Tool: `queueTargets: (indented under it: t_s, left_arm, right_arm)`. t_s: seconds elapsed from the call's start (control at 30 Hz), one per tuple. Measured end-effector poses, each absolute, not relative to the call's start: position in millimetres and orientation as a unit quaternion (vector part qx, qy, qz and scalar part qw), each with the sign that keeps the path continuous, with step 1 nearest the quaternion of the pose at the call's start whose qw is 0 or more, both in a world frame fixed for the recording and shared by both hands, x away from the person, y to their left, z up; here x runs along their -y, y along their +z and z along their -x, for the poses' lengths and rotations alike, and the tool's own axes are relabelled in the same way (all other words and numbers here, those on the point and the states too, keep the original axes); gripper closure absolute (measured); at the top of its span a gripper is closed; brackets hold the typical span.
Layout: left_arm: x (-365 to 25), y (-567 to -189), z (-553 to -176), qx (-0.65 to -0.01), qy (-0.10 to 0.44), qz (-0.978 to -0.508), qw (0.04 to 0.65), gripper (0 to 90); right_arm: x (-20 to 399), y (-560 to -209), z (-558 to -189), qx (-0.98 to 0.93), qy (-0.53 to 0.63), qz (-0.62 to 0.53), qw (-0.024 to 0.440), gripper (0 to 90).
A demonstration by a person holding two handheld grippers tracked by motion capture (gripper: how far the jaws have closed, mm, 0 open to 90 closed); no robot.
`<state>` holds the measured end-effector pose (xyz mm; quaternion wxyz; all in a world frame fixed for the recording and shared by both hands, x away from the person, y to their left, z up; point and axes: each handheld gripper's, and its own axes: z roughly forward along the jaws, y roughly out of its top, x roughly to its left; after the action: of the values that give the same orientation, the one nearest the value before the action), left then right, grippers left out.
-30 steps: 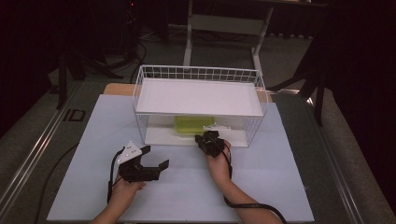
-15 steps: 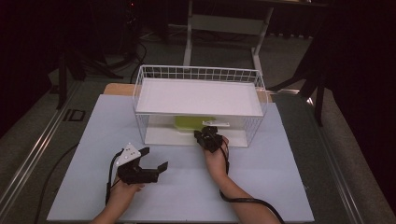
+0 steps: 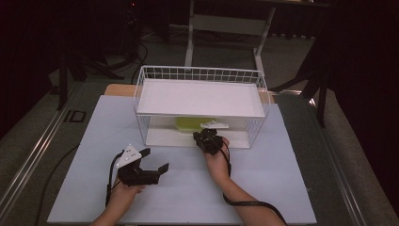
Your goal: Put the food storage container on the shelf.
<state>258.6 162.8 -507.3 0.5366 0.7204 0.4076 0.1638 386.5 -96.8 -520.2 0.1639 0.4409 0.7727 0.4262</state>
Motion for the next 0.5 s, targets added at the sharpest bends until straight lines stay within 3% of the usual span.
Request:
queueTargets:
  t_s: [0.2, 0.3, 0.37, 0.4, 0.43, 0.47, 0.5]
  left_arm:
    - [-163.5, -503.8, -260.4, -0.4, 0.161, -0.724, 0.539, 6.3]
    - [-161.9, -502.0, -262.1, -0.392, 0.155, -0.726, 0.543, 6.3]
    - [-160.2, -500.3, -263.0, -0.388, 0.152, -0.726, 0.547, 6.3]
    - [-157.4, -498.1, -263.3, -0.38, 0.151, -0.732, 0.545, 6.3]
    - [-157.4, -498.1, -263.3, -0.38, 0.151, -0.732, 0.545, 6.3]
    - [-154.3, -496.1, -263.9, -0.373, 0.152, -0.738, 0.542, 6.3]
    - [-154.3, -496.1, -263.9, -0.373, 0.152, -0.738, 0.542, 6.3]
  right_arm:
    - [105.9, -508.3, -367.9, -0.772, 0.443, -0.422, 0.175, 80.7]
    - [111.3, -503.2, -357.3, -0.773, 0.451, -0.41, 0.177, 73.5]
    - [114.3, -500.0, -350.2, -0.776, 0.456, -0.397, 0.18, 64.3]
    - [118.1, -496.6, -343.4, -0.773, 0.466, -0.389, 0.185, 51.4]
    - [118.1, -496.6, -343.4, -0.773, 0.466, -0.389, 0.185, 51.4]
    - [121.6, -493.8, -338.1, -0.769, 0.472, -0.391, 0.181, 42.3]
    - [121.6, -493.8, -338.1, -0.769, 0.472, -0.391, 0.181, 42.3]
